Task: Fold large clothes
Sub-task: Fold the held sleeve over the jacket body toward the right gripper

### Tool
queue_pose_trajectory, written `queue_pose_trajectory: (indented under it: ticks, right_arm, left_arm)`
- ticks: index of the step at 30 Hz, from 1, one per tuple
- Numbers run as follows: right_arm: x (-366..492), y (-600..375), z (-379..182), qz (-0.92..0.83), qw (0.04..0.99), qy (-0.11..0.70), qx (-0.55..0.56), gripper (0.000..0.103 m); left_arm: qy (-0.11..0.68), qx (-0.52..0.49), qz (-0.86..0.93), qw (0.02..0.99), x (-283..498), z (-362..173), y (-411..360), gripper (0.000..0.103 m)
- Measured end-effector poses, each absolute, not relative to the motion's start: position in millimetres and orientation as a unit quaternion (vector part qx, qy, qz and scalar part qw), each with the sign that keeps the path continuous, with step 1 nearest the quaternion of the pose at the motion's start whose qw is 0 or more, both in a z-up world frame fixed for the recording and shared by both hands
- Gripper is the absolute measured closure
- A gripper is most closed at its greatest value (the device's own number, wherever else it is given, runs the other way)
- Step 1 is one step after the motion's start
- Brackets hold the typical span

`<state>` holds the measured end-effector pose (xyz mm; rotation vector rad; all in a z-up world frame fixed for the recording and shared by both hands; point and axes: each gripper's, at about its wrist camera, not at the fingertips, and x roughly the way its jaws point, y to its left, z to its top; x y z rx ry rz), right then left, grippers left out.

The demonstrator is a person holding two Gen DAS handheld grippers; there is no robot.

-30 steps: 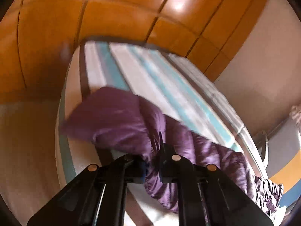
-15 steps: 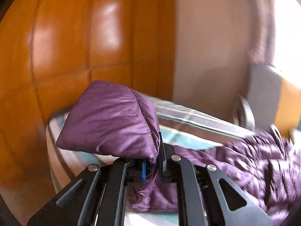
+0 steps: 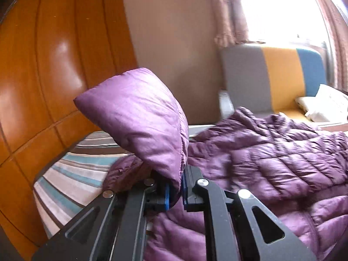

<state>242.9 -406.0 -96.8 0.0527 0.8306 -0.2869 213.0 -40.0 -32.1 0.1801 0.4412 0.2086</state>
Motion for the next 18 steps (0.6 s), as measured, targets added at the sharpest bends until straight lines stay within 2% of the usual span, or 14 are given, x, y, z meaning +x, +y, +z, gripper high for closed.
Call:
queue_pose_trajectory:
  ticks: [18]
  right_arm:
    - [243.6,-408.3,-97.1,-0.132,0.906,0.400,0.038,0.066]
  left_arm:
    - [0.259,0.174,-0.019,0.950,223.0,-52.7,-170.5,0.096]
